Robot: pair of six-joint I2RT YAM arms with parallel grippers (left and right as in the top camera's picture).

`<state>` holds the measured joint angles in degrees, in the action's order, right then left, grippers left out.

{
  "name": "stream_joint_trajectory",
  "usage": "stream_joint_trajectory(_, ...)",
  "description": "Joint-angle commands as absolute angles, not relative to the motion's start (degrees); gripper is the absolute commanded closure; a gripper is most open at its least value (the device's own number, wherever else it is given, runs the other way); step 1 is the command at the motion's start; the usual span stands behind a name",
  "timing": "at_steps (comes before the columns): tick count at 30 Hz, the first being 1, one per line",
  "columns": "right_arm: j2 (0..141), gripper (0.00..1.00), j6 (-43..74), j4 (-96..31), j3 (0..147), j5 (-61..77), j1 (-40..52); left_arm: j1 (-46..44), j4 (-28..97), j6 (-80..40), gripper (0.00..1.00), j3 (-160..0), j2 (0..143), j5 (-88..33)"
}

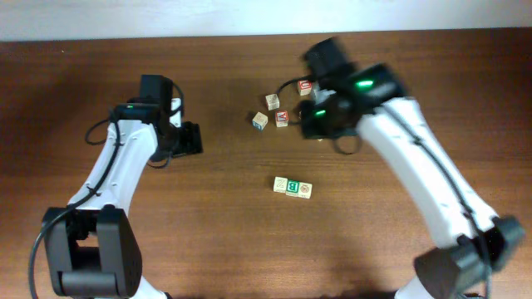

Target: Rotate 3 blocks

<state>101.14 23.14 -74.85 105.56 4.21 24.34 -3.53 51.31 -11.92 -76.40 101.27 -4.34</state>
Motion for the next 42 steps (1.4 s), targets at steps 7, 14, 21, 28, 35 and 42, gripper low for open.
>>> stream_joint_trajectory(7,100.88,0.96,20.45,-32.6,67.16,14.55,28.73,-12.23,47.42,-9.78,0.19,-77.45,101.25,-8.73)
stream_joint_trajectory(14,109.38,0.96,21.52,-27.62,67.16,16.32,30.24,-12.23,47.13,-9.78,0.18,-77.45,101.25,-7.49)
stream_joint_trajectory(21,109.38,0.96,23.51,-29.36,67.16,15.09,30.74,-12.23,47.16,-9.76,0.14,-77.45,101.25,-7.46)
stream_joint_trajectory(28,109.34,0.96,27.53,-30.13,67.2,11.35,30.68,-12.23,46.48,-9.76,0.13,-77.45,101.25,-7.46)
stream_joint_trajectory(35,109.4,0.82,25.52,-27.0,71.53,9.78,36.75,-3.14,45.67,-15.81,0.12,-79.24,101.25,-3.33)
stream_joint_trajectory(42,109.47,0.89,33.54,-32.18,71.53,-1.85,38.94,-3.14,45.95,-15.79,0.07,-79.24,101.25,-3.18)
